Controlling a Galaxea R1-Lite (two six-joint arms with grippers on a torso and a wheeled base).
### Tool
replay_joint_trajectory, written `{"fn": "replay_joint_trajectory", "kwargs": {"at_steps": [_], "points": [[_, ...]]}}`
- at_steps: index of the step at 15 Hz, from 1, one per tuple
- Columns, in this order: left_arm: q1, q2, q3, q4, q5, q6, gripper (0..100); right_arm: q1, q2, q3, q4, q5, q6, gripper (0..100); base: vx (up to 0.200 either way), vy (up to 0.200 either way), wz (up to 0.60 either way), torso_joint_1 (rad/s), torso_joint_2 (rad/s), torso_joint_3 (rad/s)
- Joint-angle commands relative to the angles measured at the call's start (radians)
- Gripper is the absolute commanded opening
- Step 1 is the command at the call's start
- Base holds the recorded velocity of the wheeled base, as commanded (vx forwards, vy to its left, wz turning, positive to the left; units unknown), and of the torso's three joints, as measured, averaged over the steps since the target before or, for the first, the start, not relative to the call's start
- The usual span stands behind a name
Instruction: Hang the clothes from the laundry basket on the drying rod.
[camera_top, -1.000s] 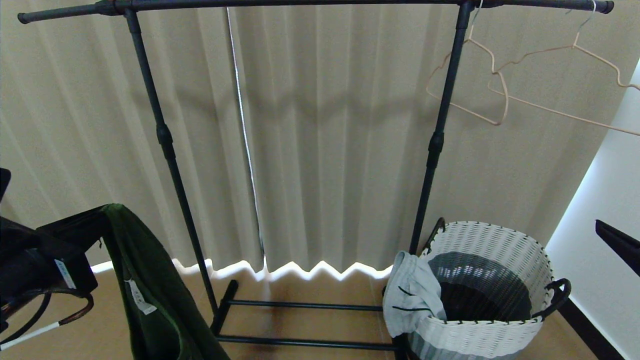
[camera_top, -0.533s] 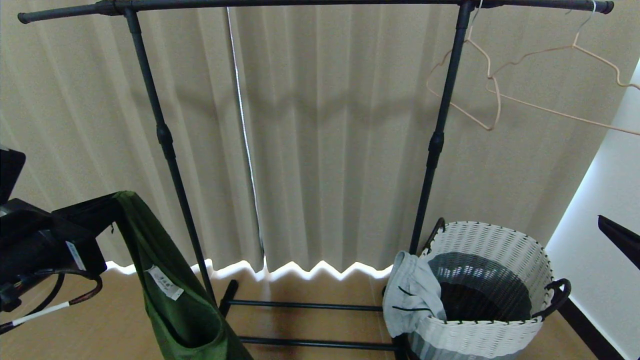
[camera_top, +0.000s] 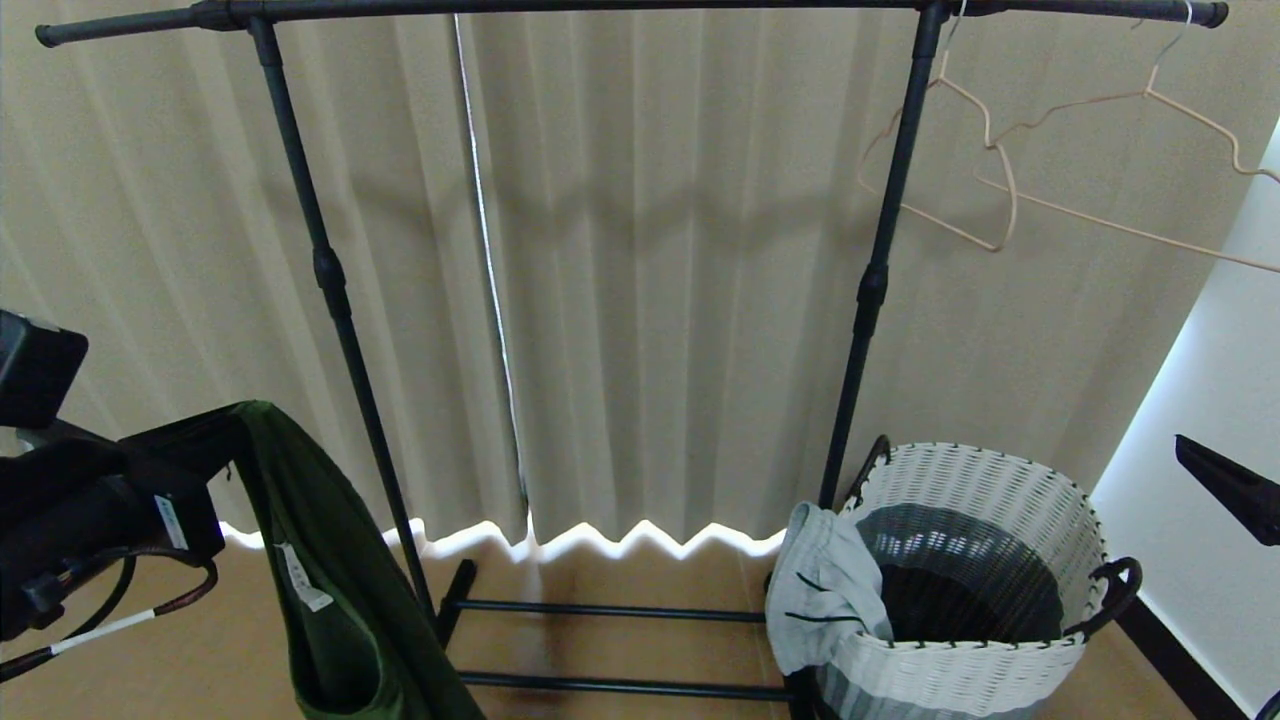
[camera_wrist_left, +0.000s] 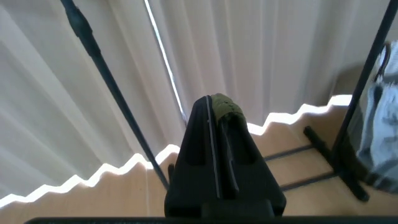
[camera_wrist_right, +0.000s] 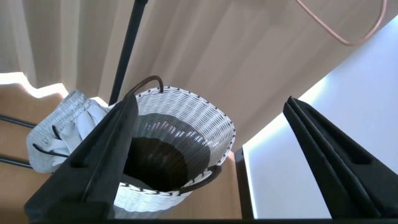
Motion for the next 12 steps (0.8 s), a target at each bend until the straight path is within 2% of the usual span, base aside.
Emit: {"fn": "replay_joint_trajectory", "kwargs": {"at_steps": [1, 4, 8, 12], "points": [[-0.002, -0.02, 0.024, -0.003, 0.0, 0.028, 0, 0.0, 0.004, 0.004, 0.0, 0.001, 0.0, 100, 0.0, 0.0, 0.0, 0.0, 0.0, 0.0], [-0.002, -0.053, 0.048, -0.004, -0.003, 0.04, 0, 0.0, 0.004, 0.009, 0.0, 0.005, 0.001, 100, 0.0, 0.0, 0.0, 0.019, -0.05, -0.012], [-0.004, -0.063, 0.051, -0.004, -0.003, 0.044, 0, 0.0, 0.006, 0.021, 0.001, 0.007, 0.037, 100, 0.0, 0.0, 0.0, 0.139, -0.18, -0.223], [-0.004, -0.066, 0.062, -0.004, -0.003, 0.044, 0, 0.0, 0.004, 0.041, -0.002, 0.008, 0.04, 100, 0.0, 0.0, 0.0, 0.133, -0.59, -0.259]]}}
